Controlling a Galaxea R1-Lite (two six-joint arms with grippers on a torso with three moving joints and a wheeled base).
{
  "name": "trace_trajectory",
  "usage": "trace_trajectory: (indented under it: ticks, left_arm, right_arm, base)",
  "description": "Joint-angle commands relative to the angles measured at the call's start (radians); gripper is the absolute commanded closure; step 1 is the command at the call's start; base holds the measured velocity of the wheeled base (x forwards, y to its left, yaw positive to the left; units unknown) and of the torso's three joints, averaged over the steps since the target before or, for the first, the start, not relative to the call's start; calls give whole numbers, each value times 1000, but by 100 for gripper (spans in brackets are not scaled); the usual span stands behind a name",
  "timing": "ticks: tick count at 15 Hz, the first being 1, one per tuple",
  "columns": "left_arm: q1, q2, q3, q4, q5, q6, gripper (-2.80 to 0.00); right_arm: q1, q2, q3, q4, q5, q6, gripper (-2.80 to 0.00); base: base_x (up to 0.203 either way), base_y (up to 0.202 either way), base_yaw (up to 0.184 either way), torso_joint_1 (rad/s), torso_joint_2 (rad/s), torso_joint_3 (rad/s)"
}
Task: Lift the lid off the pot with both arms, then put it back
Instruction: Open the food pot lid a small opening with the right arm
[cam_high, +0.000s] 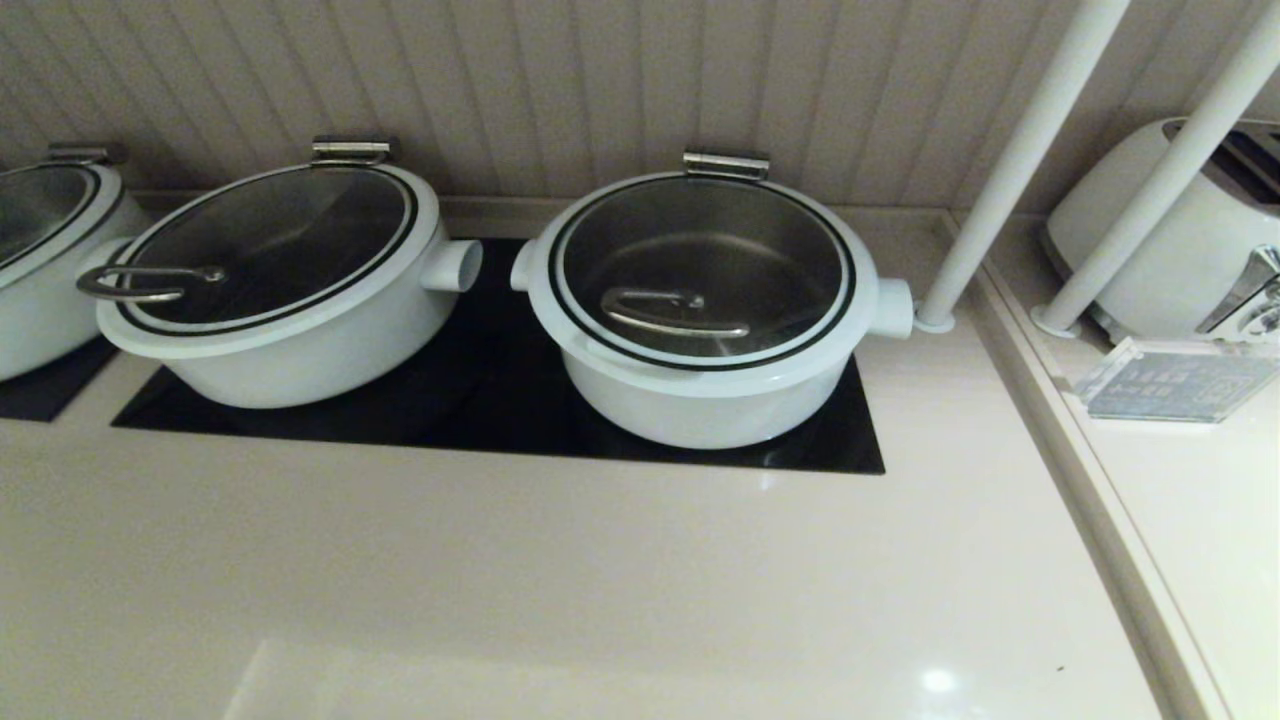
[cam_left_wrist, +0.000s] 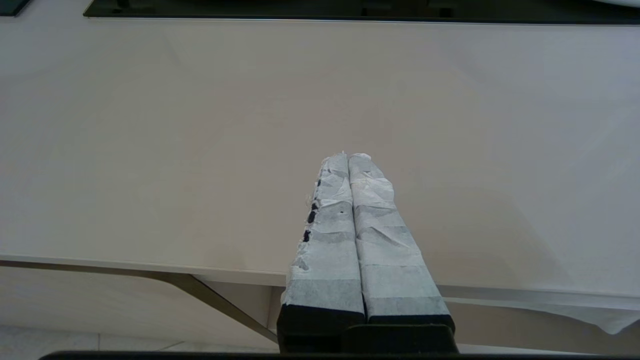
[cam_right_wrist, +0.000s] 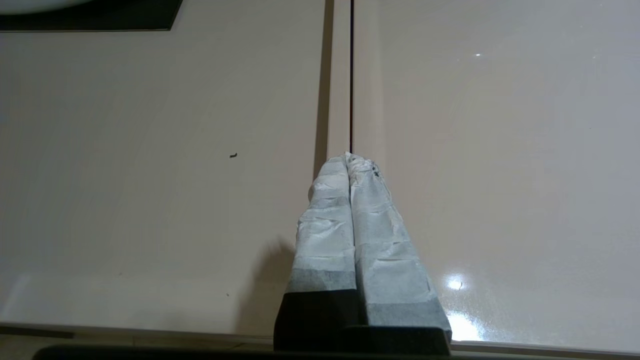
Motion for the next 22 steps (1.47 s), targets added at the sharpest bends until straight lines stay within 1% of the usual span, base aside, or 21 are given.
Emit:
trace_trajectory:
  ticks: [1, 5, 8, 12, 14, 16, 20, 22]
  left_arm:
    - [0, 0, 0, 0, 0, 0, 0]
    - [0, 0, 0, 0, 0, 0, 0]
    - [0, 0, 0, 0, 0, 0, 0]
    - [0, 0, 0, 0, 0, 0, 0]
    - [0, 0, 0, 0, 0, 0, 0]
    - [0, 0, 0, 0, 0, 0, 0]
    - [0, 0, 0, 0, 0, 0, 0]
    - [0, 0, 0, 0, 0, 0, 0]
  right_arm:
    - [0, 1, 0, 1, 0, -1, 0]
    - [0, 1, 0, 1, 2, -1, 0]
    - [0, 1, 0, 4, 9, -21, 0]
    - [0, 1, 1, 1, 16, -27, 0]
    - [0, 1, -14, -1, 40, -63, 0]
    - [0, 3, -64, 15, 90, -63, 0]
    - [0, 63, -153, 36, 136, -63, 0]
    - [0, 99, -187, 35, 192, -63, 0]
  base:
    - [0, 0, 0, 0, 0, 0]
    - [0, 0, 0, 0, 0, 0]
    - [0, 0, 0, 0, 0, 0]
    - [0, 0, 0, 0, 0, 0]
    - [0, 0, 0, 0, 0, 0]
    - [0, 0, 0, 0, 0, 0]
    - [0, 0, 0, 0, 0, 0]
    - [0, 0, 0, 0, 0, 0]
